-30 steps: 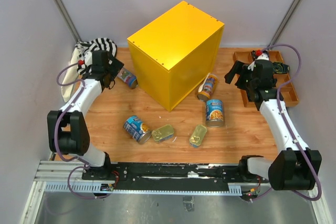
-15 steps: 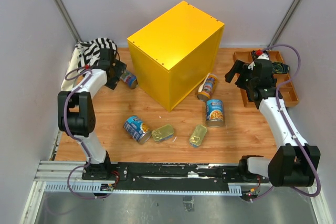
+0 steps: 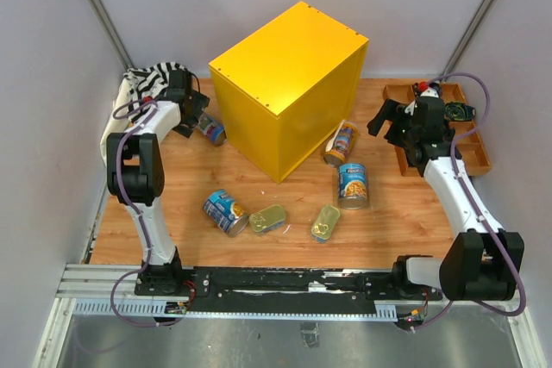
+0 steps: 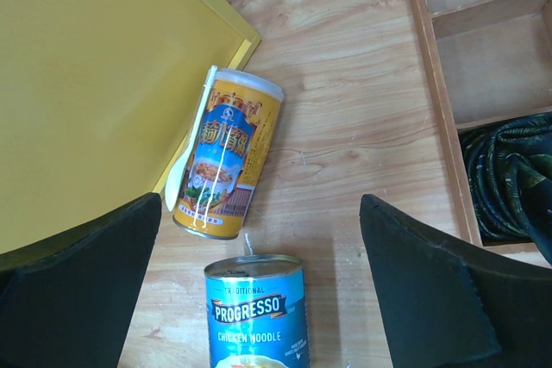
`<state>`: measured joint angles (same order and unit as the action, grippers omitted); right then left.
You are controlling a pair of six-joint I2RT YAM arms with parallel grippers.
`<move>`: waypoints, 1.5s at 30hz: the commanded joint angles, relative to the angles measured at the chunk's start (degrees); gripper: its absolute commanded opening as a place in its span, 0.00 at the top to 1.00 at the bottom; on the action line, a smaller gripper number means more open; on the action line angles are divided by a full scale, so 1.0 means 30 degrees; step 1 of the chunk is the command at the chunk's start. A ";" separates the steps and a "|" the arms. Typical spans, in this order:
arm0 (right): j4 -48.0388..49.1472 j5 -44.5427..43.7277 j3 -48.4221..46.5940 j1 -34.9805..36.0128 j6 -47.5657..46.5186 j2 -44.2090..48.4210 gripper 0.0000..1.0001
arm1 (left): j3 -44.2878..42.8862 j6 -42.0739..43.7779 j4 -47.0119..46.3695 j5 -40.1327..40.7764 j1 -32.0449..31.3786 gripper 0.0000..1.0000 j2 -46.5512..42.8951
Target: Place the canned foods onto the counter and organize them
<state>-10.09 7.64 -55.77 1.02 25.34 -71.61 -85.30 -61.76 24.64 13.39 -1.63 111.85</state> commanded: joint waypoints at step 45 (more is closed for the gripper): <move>0.0502 0.0876 -0.1506 0.1310 0.0954 -0.1506 0.01 | 0.0928 0.2860 -0.2300 -0.0158 0.0517 0.91 0.0040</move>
<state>-8.40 9.23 -57.71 3.66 28.21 -76.23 -85.19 -56.27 19.31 10.15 -0.64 117.47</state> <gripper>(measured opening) 0.985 0.641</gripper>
